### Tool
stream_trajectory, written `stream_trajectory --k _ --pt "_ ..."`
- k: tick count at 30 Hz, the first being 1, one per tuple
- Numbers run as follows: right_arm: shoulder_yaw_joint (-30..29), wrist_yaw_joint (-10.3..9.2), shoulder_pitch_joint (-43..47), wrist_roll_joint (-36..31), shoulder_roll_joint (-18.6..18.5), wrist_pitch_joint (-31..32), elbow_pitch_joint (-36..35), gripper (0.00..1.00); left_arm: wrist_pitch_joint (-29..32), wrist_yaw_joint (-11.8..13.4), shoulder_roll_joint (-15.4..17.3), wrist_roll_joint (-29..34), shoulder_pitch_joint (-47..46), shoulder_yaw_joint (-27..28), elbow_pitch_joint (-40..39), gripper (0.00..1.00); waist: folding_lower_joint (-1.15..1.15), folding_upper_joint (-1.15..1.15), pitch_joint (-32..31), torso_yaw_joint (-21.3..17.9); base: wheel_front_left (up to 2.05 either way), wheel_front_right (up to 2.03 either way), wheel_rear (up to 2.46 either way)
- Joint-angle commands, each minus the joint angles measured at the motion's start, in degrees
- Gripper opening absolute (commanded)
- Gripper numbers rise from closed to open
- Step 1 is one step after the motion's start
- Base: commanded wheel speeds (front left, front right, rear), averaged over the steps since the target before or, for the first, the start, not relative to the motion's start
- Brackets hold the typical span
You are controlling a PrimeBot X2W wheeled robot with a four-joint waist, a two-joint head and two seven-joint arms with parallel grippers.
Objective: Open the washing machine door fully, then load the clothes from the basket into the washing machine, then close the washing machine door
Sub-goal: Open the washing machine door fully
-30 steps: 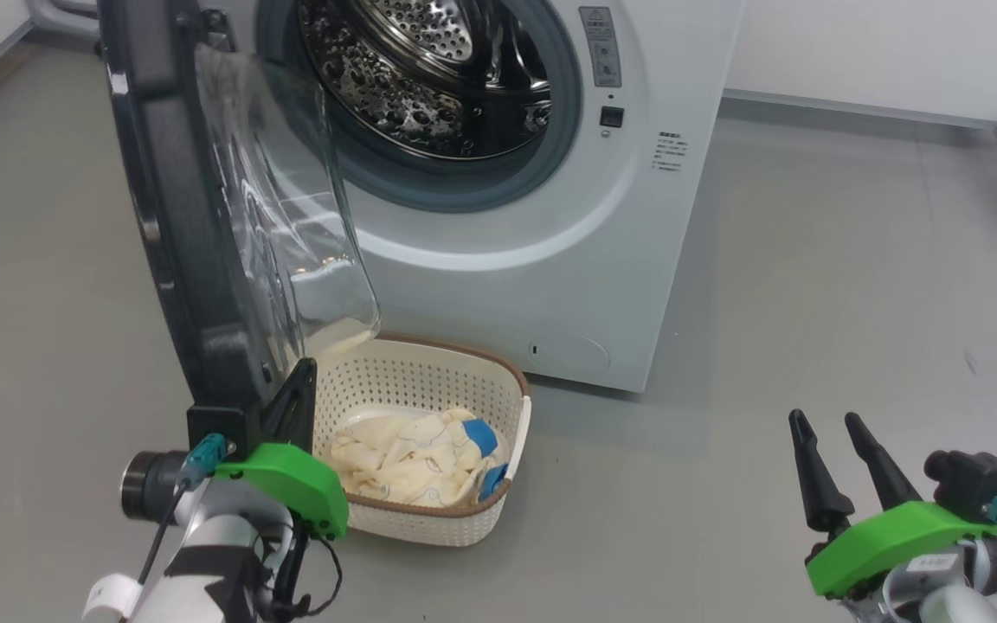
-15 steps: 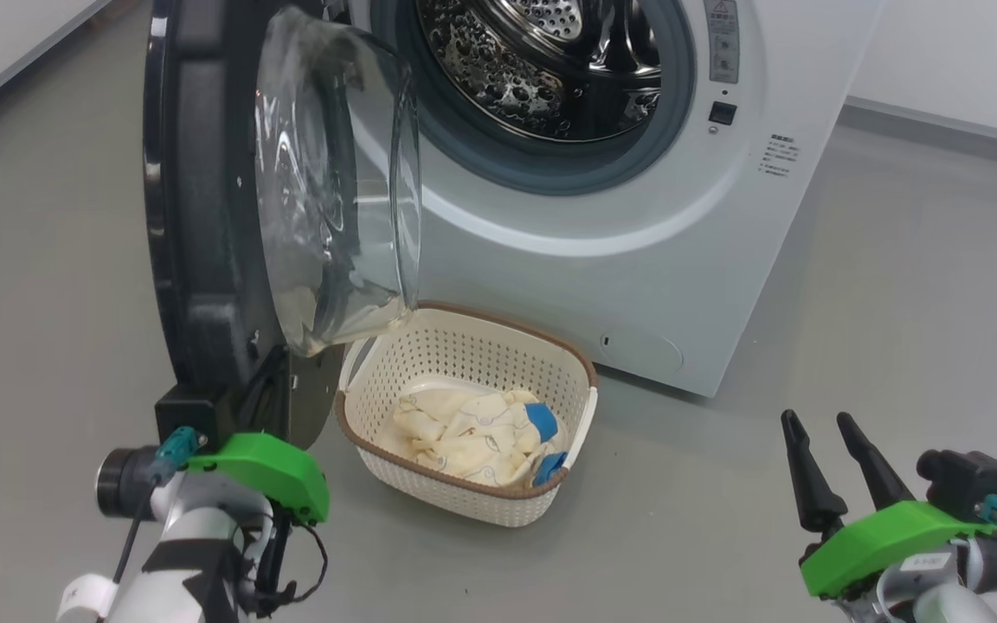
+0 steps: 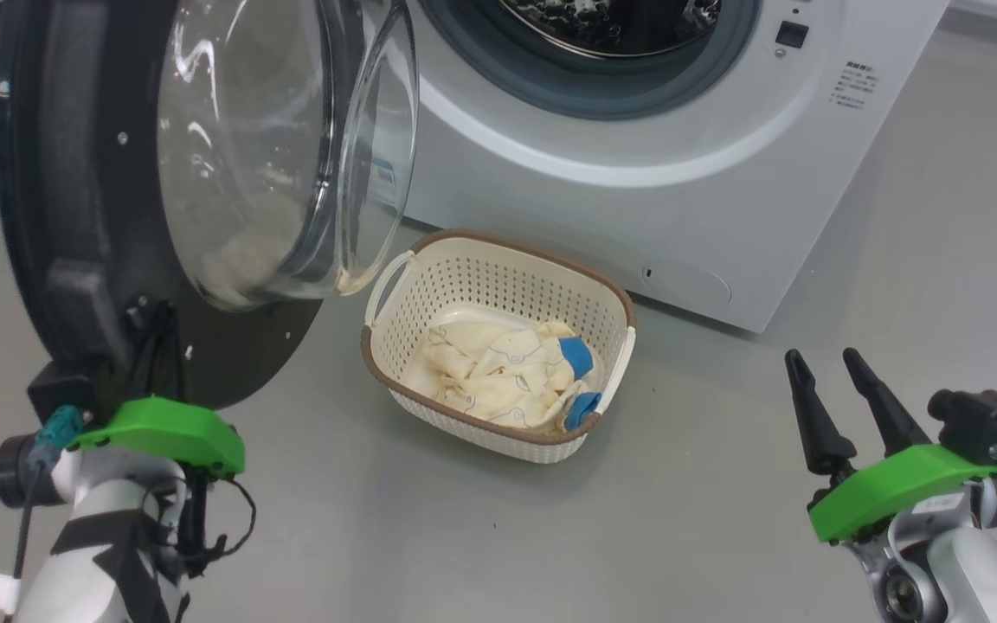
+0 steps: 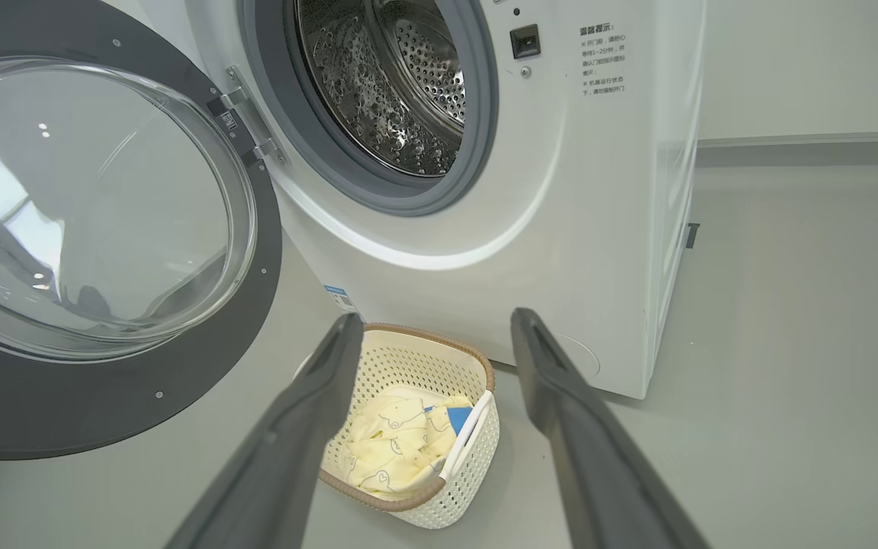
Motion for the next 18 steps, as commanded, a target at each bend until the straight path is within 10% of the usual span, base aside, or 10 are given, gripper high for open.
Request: stream_trajectory --k 1,18 --pt "0.8 0.59 -2.6 -0.7 -1.8 0.5 -2.4 1.00 -0.9 1.0 3.5 -0.8 -3.6 3.9 -1.8 0.00 0.00 0.00 2.0 0.1 0.00 0.00 0.00" --pt "-1.0 0.59 -5.1 -2.5 -6.4 5.6 -8.1 1.00 -2.3 3.4 11.2 -7.5 -7.9 16.3 -2.8 0.00 0.00 0.00 12.9 -0.2 0.00 0.00 0.00"
